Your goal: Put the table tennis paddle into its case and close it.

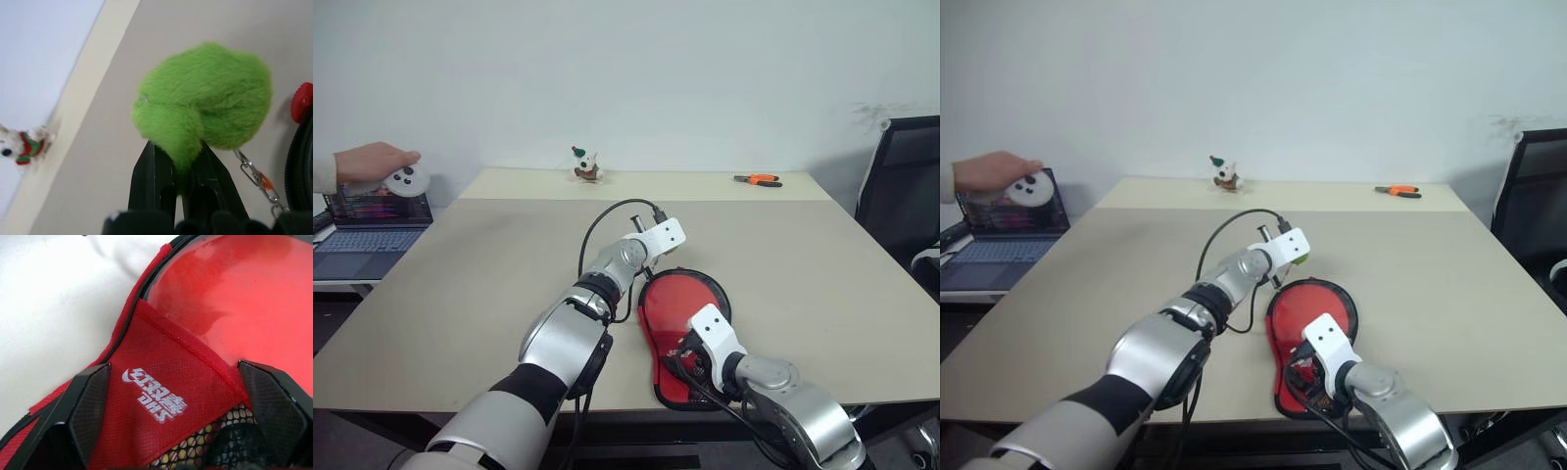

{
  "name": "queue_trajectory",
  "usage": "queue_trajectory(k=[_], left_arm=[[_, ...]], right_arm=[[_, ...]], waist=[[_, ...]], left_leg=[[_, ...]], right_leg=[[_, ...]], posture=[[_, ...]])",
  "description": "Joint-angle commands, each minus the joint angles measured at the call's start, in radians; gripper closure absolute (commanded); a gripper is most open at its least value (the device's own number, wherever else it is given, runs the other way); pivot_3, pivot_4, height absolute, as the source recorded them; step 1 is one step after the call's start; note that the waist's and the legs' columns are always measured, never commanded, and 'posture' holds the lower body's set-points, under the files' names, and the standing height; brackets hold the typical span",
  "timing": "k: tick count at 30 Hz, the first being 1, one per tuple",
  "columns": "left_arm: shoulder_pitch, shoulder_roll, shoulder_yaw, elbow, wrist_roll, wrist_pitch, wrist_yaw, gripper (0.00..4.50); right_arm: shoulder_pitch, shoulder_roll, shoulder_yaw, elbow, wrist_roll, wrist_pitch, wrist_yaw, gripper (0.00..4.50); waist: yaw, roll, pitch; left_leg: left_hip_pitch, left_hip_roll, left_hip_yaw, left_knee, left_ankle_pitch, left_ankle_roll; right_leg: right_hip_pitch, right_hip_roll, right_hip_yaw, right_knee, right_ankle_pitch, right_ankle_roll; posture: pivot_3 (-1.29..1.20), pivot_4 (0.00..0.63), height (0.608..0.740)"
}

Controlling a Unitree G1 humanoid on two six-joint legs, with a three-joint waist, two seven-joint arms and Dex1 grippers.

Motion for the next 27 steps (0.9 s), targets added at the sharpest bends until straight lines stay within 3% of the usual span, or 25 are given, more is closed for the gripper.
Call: queue_trajectory(k=[1, 22, 27], left_arm=[[-0.066, -0.008, -0.023, -0.021, 0.031, -0.036, 0.043, 4.45], [-0.061, 0.021, -0.079, -0.015, 0.107, -0.030, 0.091, 4.45], [-0.039, -0.005, -0.095, -0.013, 0.115, -0.040, 0.036, 4.45]], right_arm=[[0.092, 0.000, 0.053, 0.035, 0.034, 0.114, -0.002, 0.00], [0.131, 0.016, 0.042, -0.018, 0.045, 0.150, -0.040, 0.00], [0.117, 0.029, 0.042, 0.004, 0.044, 0.139, -0.042, 0.00]], waist=[[0.000, 0.000, 0.000], [0.001, 0.000, 0.000], [0.001, 0.000, 0.000]], left_leg=[[0.000, 0.000, 0.000, 0.000, 0.000, 0.000], [-0.001, 0.000, 0.000, -0.001, 0.000, -0.001], [-0.001, 0.000, 0.000, -0.001, 0.000, -0.001]], right_leg=[[0.000, 0.000, 0.000, 0.000, 0.000, 0.000], [0.000, 0.000, 0.000, -0.001, 0.000, 0.001], [0.000, 0.000, 0.000, -0.001, 0.000, 0.000]], posture=[[0.00, 0.150, 0.740], [0.00, 0.150, 0.740], [0.00, 0.150, 0.740]])
